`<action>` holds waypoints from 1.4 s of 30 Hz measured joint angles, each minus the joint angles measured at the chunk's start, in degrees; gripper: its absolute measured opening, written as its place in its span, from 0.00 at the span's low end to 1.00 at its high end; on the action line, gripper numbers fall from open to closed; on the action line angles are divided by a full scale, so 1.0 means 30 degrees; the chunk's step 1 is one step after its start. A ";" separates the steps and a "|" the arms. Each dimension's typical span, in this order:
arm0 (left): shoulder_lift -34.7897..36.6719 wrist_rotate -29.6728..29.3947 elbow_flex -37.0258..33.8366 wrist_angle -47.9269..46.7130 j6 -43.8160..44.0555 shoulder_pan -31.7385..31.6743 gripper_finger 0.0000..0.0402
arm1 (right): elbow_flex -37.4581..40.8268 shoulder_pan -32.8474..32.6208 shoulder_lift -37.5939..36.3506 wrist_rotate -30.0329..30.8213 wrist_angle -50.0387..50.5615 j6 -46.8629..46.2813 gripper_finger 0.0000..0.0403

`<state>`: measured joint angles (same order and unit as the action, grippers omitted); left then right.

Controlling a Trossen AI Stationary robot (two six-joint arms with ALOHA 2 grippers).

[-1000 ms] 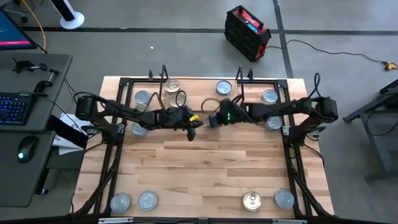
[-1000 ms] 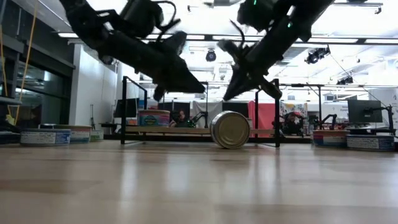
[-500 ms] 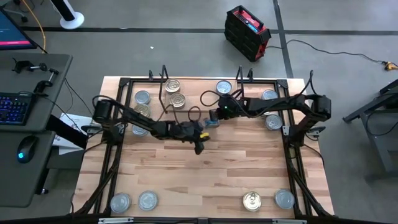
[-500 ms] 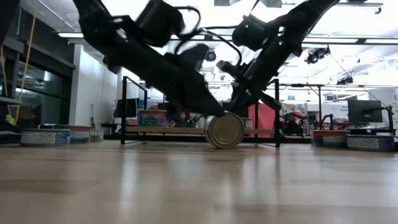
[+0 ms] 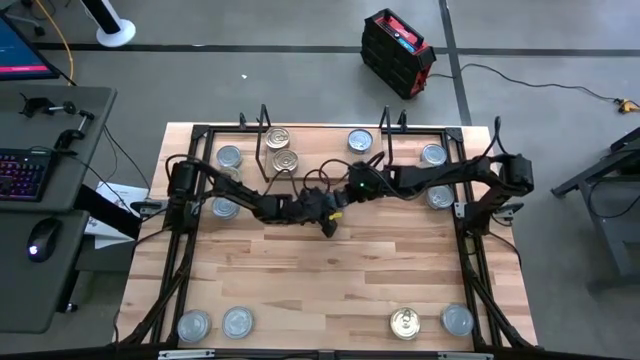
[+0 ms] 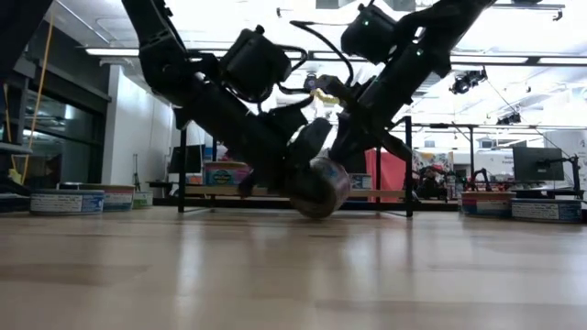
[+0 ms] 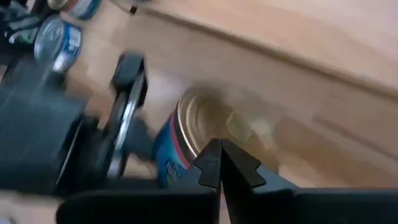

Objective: Stack canned seafood by type on shelf
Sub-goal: Stack the blue pink tuna can on top of the other blue pink tuna can on the shelf

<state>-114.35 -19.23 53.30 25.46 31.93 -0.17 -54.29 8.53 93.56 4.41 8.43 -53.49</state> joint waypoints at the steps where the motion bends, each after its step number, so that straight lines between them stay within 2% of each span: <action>1: -0.0006 -0.0061 0.0000 -0.0108 -0.0002 -0.0097 0.00 | 0.0001 -0.0179 0.0000 -0.0073 -0.0099 0.0004 0.00; 9: 0.0028 0.0213 0.0016 -0.1943 0.1001 0.0165 0.00 | 0.0009 -0.1072 0.0007 -0.0192 -0.0473 0.0007 0.00; 13: 0.1167 0.2239 0.0073 -0.6036 0.0551 0.0699 0.00 | 0.0009 -0.1220 0.0007 -0.0528 -0.0889 0.0010 0.00; 16: 0.2236 0.2136 -0.0309 -0.9201 -0.0074 0.1393 0.00 | 0.0009 -0.1430 -0.0133 -0.0808 -0.0868 0.0801 0.00; 18: 0.3271 0.1925 -0.1341 -0.9509 -0.0129 0.1879 0.00 | 0.0011 -0.1723 -0.0676 -0.0875 -0.0217 0.1589 0.00; 21: 0.5430 0.2221 -0.4046 -0.8052 0.1197 0.2549 0.00 | 0.0001 -0.2280 -0.1898 -0.0928 0.0973 0.2020 0.00; 25: 0.8296 0.2407 -0.7835 -0.2727 0.3408 0.3288 0.00 | -0.0020 -0.3208 -0.3645 -0.0530 0.4193 0.1947 0.00; 27: 0.8986 0.2361 -0.9042 -0.0137 0.3693 0.3402 0.00 | -0.0006 -0.3629 -0.4039 -0.0453 0.5896 0.1642 0.00; 29: 0.9167 0.2221 -0.9496 0.0708 0.3763 0.3262 0.00 | -0.0006 -0.3948 -0.4095 -0.0460 0.7254 0.1392 0.00; 32: 0.9069 0.2131 -0.8691 0.1025 0.2478 0.2596 0.00 | 0.0035 -0.4115 -0.3582 -0.0411 0.8424 0.1486 0.00; 35: 0.8060 0.2579 -0.6515 0.0886 -0.0237 0.1629 0.00 | 0.0958 -0.3904 -0.2610 -0.0676 0.8490 0.1435 0.00; 39: 0.5801 0.3832 -0.2814 -0.0590 -0.3849 0.0362 0.00 | 0.3016 -0.3418 -0.1851 -0.1335 0.5591 0.1246 0.00; 42: 0.3723 0.4526 -0.0197 -0.2420 -0.5209 -0.0231 0.00 | 0.4592 -0.3198 -0.1853 -0.0885 0.2956 0.0369 0.00</action>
<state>-103.18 -5.65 52.71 18.20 16.30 -0.86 -40.51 -1.06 88.00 1.76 17.30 -52.39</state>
